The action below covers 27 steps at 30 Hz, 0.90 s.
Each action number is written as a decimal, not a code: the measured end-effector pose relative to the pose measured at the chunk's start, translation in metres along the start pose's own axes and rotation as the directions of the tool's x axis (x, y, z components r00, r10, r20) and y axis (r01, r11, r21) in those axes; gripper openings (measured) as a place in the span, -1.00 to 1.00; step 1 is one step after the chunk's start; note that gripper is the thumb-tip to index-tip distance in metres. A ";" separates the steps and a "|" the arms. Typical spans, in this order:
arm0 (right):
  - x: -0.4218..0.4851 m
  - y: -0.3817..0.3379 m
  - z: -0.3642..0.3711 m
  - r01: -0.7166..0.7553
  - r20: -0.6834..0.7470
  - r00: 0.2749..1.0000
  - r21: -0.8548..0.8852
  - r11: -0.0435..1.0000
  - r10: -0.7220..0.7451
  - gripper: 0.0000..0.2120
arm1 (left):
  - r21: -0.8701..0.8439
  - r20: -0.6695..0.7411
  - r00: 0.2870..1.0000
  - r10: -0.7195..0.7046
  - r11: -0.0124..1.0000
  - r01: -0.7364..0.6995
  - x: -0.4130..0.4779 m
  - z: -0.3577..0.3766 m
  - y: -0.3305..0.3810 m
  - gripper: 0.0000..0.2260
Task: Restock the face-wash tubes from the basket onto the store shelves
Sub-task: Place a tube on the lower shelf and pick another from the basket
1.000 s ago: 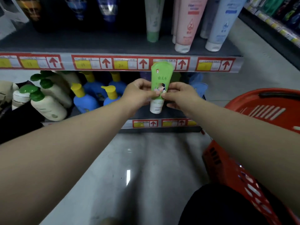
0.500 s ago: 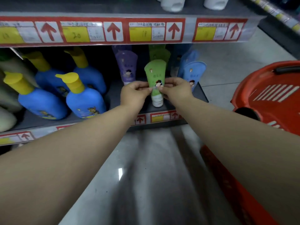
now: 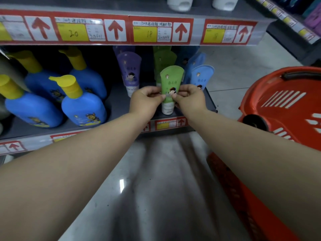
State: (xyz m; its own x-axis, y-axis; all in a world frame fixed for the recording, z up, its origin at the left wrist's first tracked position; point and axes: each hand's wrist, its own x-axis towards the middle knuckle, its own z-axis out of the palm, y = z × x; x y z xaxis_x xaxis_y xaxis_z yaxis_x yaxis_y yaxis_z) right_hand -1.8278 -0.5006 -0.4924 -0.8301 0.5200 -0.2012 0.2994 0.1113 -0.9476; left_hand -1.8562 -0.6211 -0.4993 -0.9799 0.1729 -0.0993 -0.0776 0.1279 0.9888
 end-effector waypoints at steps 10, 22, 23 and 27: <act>-0.013 0.007 0.003 -0.044 0.015 0.999 0.045 0.998 0.044 -0.69 | 0.025 0.033 0.999 -0.031 0.999 0.030 -0.014 -0.004 0.006 -0.71; -0.011 0.005 0.000 -0.089 0.033 0.995 0.005 0.996 0.089 -0.68 | 0.031 0.079 0.992 -0.095 0.995 0.092 -0.024 -0.005 0.015 -0.64; -0.011 0.004 0.000 -0.090 0.041 0.995 -0.003 0.996 0.090 -0.68 | 0.047 0.086 0.991 -0.101 0.994 0.097 -0.025 -0.006 0.016 -0.63; -0.016 -0.004 0.000 -0.077 0.057 0.994 -0.180 0.981 0.089 -0.58 | 0.192 0.053 0.991 -0.124 0.975 0.112 -0.033 -0.010 0.023 -0.61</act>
State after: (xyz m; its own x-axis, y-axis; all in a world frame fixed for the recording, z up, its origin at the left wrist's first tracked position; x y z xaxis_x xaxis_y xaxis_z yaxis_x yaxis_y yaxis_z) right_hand -1.8158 -0.5088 -0.4855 -0.8257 0.4787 -0.2985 0.4425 0.2213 -0.8690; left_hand -1.8280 -0.6337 -0.4719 -0.9515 0.2074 -0.2273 -0.1503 0.3315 0.9314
